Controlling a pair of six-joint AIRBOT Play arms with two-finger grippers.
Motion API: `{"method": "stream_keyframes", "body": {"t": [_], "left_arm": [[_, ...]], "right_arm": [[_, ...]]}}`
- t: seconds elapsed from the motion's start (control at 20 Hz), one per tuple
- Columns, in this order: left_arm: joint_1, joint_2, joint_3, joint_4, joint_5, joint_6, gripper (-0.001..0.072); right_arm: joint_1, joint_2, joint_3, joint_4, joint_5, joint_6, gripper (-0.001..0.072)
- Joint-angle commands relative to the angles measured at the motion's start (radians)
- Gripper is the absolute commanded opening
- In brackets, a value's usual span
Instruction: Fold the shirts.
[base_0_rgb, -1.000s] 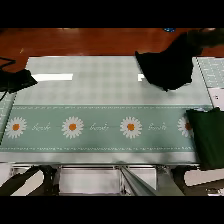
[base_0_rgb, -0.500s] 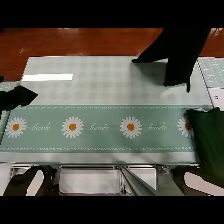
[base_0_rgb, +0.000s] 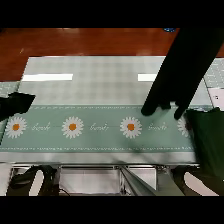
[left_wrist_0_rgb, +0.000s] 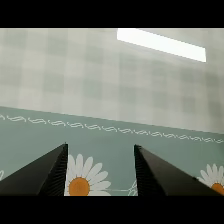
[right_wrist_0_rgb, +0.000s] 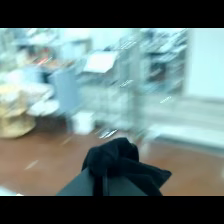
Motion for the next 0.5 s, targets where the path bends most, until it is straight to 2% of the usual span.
{"method": "stream_keyframes", "body": {"t": [0.0, 0.15, 0.3, 0.45], "left_arm": [[0.001, 0.009, -0.003, -0.004, 0.008, 0.000, 0.0506], [0.001, 0.009, -0.005, -0.004, 0.008, 0.000, 0.0506], [0.001, 0.009, -0.005, -0.004, 0.008, 0.000, 0.0506], [0.001, 0.009, -0.005, -0.004, 0.008, 0.000, 0.0506]], "right_arm": [[0.077, 0.005, -0.063, 0.071, 0.194, -0.012, 0.0019], [0.253, 0.001, -0.266, 0.066, 0.220, -0.004, 0.0018], [0.445, -0.009, -0.548, 0.064, 0.052, -0.004, 0.0019], [0.605, -0.109, -0.736, 0.067, -0.108, 0.002, 0.0019]]}}
